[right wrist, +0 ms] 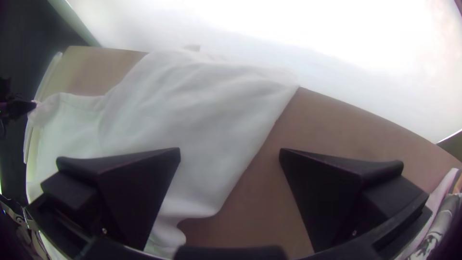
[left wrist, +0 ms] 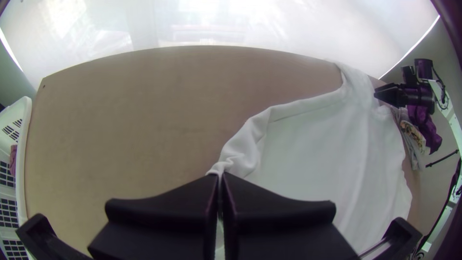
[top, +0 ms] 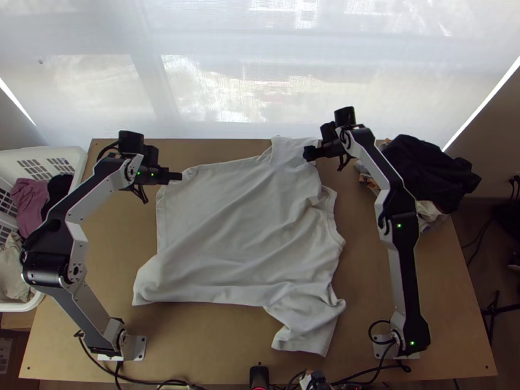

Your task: Fold the t-shirt

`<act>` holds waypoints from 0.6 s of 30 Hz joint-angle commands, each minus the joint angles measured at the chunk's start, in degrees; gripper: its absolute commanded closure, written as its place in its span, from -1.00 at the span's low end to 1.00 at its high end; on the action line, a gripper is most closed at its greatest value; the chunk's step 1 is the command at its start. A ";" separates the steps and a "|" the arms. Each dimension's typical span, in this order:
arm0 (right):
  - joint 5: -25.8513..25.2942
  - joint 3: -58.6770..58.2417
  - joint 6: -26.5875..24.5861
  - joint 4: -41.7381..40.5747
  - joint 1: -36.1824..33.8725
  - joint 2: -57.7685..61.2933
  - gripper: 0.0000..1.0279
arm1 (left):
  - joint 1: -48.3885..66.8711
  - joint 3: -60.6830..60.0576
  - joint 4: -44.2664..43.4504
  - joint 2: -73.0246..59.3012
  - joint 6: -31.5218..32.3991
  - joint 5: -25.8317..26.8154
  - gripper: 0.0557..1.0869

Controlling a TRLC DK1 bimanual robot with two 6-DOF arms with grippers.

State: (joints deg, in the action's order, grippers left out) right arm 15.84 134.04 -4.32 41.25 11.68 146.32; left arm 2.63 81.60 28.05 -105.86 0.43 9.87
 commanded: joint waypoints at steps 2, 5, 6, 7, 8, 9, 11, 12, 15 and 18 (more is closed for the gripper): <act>-0.72 0.70 -0.25 -1.88 0.53 1.16 -0.80 | 0.27 -1.01 -0.10 0.57 -0.25 0.06 0.93; -0.81 0.87 -0.69 -1.88 0.89 1.42 -0.80 | 0.18 -1.01 -0.10 0.57 -0.34 0.06 0.93; -0.81 0.87 -0.78 -1.88 1.06 1.51 -0.73 | 0.09 -1.01 -0.10 0.66 -0.34 -0.02 0.93; -0.81 0.87 -0.78 -1.88 1.33 1.60 -0.69 | 0.09 -1.01 -0.10 0.57 -0.34 -0.02 0.93; -0.81 0.87 -0.78 -1.88 1.50 1.60 -0.69 | 0.00 -1.01 -0.10 0.57 -0.34 0.06 0.93; -0.81 0.87 -0.87 -1.88 1.68 1.69 -0.69 | 0.00 -1.01 -0.10 0.57 -0.34 0.06 0.93; -0.81 0.87 -1.13 -1.70 2.12 1.77 -0.60 | 0.00 -1.10 -0.10 0.66 -0.34 0.06 0.93; -0.72 0.79 -1.84 -1.44 2.38 1.86 -0.42 | -0.08 -1.10 -0.10 0.66 -0.25 0.06 0.93; -0.72 0.79 -3.24 -1.18 3.35 1.77 0.08 | -0.17 -1.10 -0.10 0.66 -0.25 0.06 0.93; -0.72 0.70 -3.86 -1.09 4.05 1.51 0.65 | -0.17 -1.10 -0.10 0.75 -0.25 0.06 0.93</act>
State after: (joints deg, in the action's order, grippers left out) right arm 14.98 134.85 -6.55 39.62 14.20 147.92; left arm 2.59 80.55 27.94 -105.21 0.19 9.93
